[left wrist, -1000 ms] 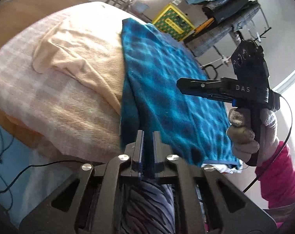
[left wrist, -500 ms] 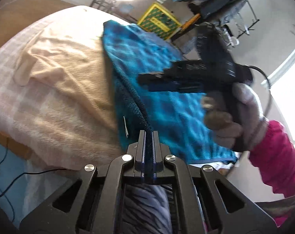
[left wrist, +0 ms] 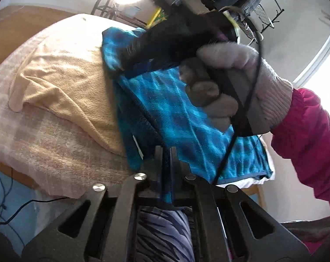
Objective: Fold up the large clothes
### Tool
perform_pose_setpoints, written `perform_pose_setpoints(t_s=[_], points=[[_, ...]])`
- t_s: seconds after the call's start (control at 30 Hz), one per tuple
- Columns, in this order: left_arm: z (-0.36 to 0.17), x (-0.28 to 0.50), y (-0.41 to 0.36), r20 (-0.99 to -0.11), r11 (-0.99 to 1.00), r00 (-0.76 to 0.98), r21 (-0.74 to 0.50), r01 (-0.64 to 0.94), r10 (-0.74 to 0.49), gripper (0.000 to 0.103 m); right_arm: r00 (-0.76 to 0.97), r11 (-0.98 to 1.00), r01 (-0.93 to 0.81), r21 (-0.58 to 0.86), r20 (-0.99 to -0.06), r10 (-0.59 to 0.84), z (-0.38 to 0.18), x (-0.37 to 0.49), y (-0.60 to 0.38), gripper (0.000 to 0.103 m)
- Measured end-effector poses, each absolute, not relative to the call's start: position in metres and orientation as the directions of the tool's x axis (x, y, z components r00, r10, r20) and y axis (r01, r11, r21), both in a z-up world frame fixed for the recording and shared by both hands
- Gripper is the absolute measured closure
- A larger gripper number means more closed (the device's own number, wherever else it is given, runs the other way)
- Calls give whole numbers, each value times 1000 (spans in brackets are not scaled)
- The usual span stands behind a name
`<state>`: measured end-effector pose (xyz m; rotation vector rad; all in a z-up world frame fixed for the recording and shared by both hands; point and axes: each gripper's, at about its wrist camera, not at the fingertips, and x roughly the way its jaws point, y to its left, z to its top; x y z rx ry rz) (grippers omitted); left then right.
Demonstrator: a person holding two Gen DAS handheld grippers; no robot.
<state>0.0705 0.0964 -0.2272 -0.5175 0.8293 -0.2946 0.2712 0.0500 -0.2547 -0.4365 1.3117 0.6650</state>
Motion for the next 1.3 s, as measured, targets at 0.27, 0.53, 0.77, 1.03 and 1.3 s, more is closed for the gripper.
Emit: perform_pose_setpoints(t_s=[0.27,0.53,0.77,1.03,1.3], points=[[-248,82,107,-684,858,632,-510,-58,-364,47,77,764,-622,170,-958,276,-261,280,30,99],[-251,87,108,-653,832,633,-555,-27,-415,98,71,760,-619,198,-950,305,-252,289,29,91],[-229,92,96,-613,835,656,-549,48,-441,99,236,793,-602,90,-929,285,-223,316,53,42],[-217,103,85,-606,838,654,-539,83,-454,99,310,806,-584,-92,-944,116,-247,359,94,42],[-204,114,68,-606,843,640,-522,127,-472,99,334,788,-592,-171,-942,47,-264,364,98,70]])
